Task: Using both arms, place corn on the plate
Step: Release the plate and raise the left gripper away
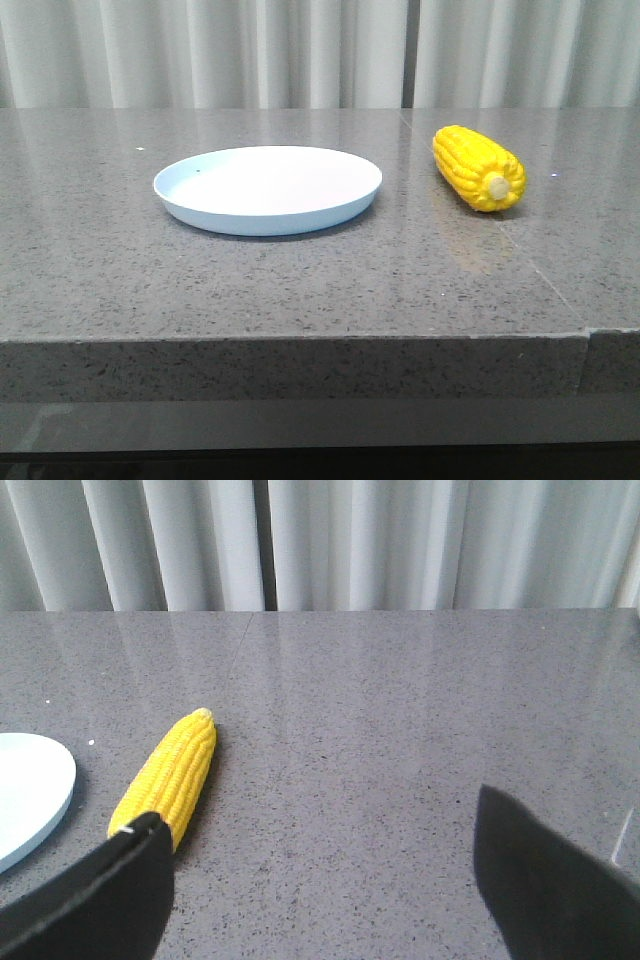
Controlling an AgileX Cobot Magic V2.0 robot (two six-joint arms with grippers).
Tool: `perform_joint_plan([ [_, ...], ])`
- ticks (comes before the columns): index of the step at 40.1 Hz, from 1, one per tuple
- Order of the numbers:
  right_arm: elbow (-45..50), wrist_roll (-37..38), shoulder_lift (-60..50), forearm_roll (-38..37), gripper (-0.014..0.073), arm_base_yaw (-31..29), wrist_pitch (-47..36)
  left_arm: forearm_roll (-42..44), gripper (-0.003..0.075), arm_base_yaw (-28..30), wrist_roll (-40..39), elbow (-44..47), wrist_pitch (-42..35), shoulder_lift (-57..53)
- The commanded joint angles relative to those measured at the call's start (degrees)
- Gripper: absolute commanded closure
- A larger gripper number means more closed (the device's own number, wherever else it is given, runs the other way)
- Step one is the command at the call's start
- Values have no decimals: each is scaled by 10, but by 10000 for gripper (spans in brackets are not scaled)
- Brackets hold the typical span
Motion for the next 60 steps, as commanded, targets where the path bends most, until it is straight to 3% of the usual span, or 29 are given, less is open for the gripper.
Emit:
perform_joint_plan([
  [1, -20, -5, 8, -9, -38, -5, -44, 6, 741, 1, -2, 20, -52, -68],
  [13, -20, -5, 8, -9, -38, -5, -44, 7, 741, 1, -2, 53, -53, -172],
  [60, -22, -5, 14, -5, -38, -5, -51, 7, 741, 1, -2, 53, -53, -173],
])
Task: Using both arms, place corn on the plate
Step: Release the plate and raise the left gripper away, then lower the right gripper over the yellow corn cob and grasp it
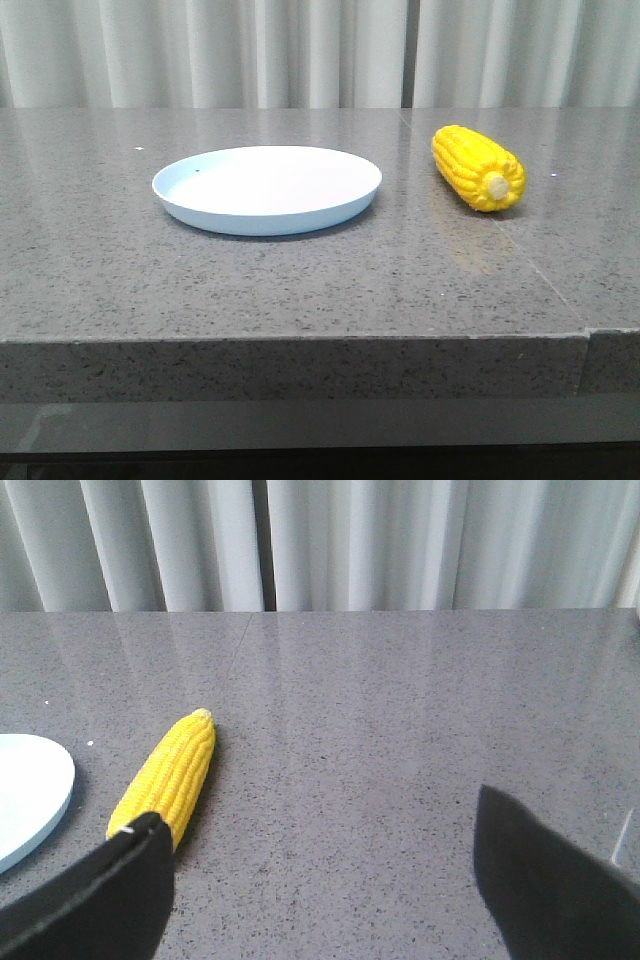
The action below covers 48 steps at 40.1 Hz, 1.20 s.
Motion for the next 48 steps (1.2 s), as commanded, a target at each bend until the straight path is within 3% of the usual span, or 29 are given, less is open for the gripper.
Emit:
perform_joint_plan([
  [1, -25, -5, 19, -4, -38, -5, -47, 1, 741, 1, -2, -14, -46, 7],
  [22, -228, -5, 394, 123, -38, -3, 65, 1, 741, 1, -2, -14, -46, 7],
  [37, -405, -5, 618, 171, -38, 82, 161, 1, 741, 1, -2, -14, -46, 7],
  [48, -494, -5, 754, 197, -38, 99, 176, 1, 741, 1, -2, -14, -46, 7],
])
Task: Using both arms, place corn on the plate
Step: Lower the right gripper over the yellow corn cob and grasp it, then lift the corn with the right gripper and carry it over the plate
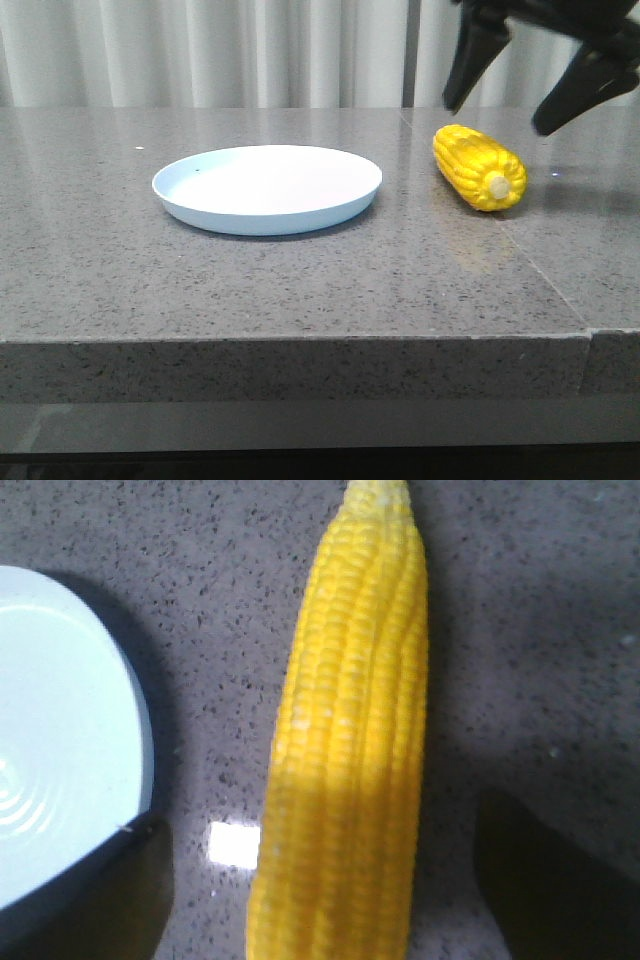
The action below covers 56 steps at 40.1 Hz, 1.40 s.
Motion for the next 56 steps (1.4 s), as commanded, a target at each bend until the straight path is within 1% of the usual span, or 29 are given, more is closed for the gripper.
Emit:
perform_joint_plan([
  [1, -43, -5, 17, 20, -38, 0, -10, 1, 741, 1, -2, -14, -45, 7],
  [6, -60, -5, 52, 20, -31, 0, 7, 1, 741, 1, -2, -14, -45, 7],
  [7, -61, -5, 55, 20, -20, 0, 8, 1, 741, 1, -2, -14, -45, 7],
  [9, -61, -5, 57, 20, 34, 0, 8, 1, 741, 1, -2, -14, -45, 7],
  [12, -61, -5, 57, 20, 165, 0, 8, 1, 741, 1, -2, -14, -45, 7],
  [15, -61, -5, 55, 20, 340, 0, 8, 1, 741, 1, -2, -14, -45, 7],
  [17, -61, -5, 53, 20, 440, 0, 9, 1, 741, 1, -2, -14, -45, 7],
  [19, -61, -5, 49, 20, 510, 0, 9, 1, 741, 1, -2, -14, -45, 7],
  [20, -61, -5, 46, 20, 526, 0, 10, 1, 741, 1, -2, -14, -45, 7],
  [24, -61, -5, 28, 21, 536, 0, 5, 1, 741, 1, -2, -14, -45, 7],
  [28, -61, -5, 1, 37, 536, 9, -12, 1, 741, 1, -2, -14, -45, 7],
  [36, -65, -5, -23, 80, 536, 67, -53, 1, 741, 1, -2, -14, -45, 7],
  [43, -82, -5, 4, 115, 536, 129, -77, 1, 741, 1, -2, -14, -45, 7],
  [47, -91, -5, 29, 124, 536, 154, -85, 1, 741, 1, -2, -14, -45, 7],
  [53, -96, -5, 65, 128, 533, 170, -92, 1, 741, 1, -2, -14, -45, 7],
  [56, -96, -5, 79, 133, 494, 170, -92, 1, 741, 1, -2, -14, -45, 7],
])
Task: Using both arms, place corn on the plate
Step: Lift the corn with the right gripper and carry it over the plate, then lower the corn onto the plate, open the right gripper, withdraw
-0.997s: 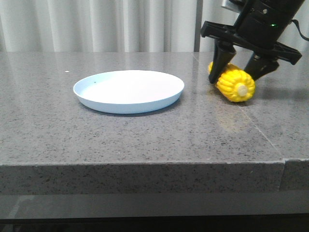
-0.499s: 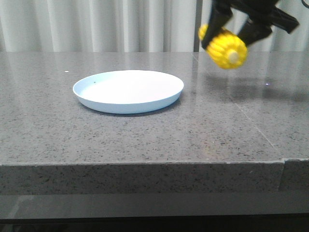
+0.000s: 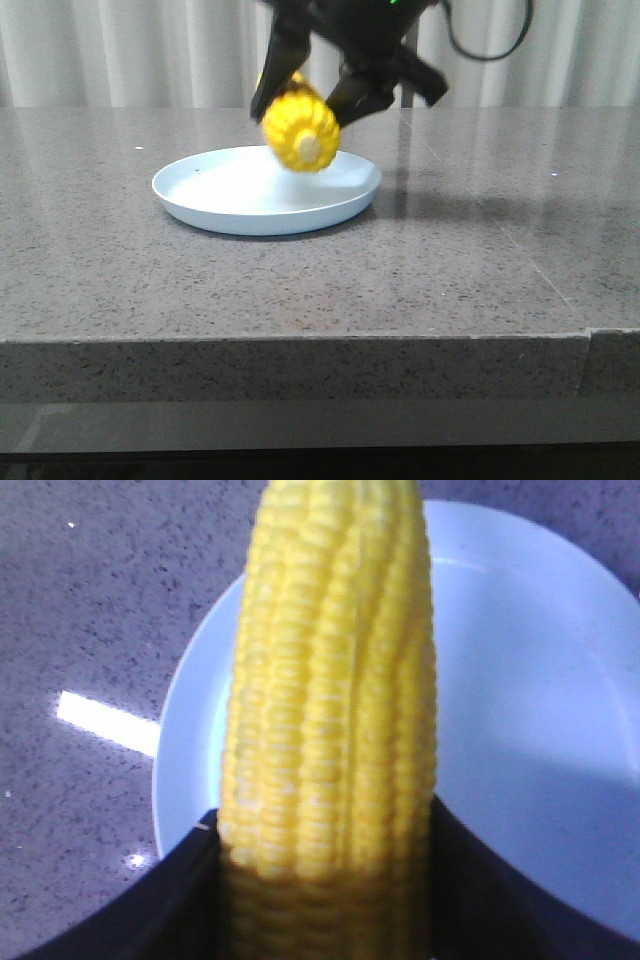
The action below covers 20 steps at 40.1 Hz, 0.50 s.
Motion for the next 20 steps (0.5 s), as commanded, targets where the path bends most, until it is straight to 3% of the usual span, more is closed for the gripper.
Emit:
perform_joint_plan([
  [1, -21, -5, -11, 20, 475, -1, -32, 0, 741, 1, -2, -14, -45, 7],
  [14, -21, -5, 0, 22, 53, -1, -30, 0, 741, 1, -2, -14, -45, 7],
  [20, -21, -5, -13, 20, -43, -1, -31, 0, 741, 1, -2, -14, -45, 7],
])
